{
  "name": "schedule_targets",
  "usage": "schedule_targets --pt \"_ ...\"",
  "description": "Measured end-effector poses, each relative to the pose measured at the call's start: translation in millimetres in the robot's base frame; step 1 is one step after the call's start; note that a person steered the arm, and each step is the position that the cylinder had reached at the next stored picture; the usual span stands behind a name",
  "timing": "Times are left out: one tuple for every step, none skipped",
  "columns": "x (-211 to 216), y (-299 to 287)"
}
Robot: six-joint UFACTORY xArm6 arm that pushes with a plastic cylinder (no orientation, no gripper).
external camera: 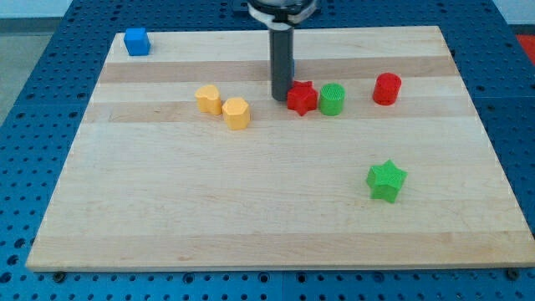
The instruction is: Push the blue triangle towards the top center of the board
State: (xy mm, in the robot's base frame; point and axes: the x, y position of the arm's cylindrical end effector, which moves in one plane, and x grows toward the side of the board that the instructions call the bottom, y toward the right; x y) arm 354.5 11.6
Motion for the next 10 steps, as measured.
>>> schedule_targets --pt "-21.0 4.5" --pt "-31.1 4.5" --pt "-31.1 4.5" --pt "-31.6 -1.6" --pt "-31.8 -4.4" --pt "-31.8 2.8" --pt "-34.3 2.8" --pt "-57.3 2.8" --pt "-57.9 2.8" --pt "-60.8 -16.2"
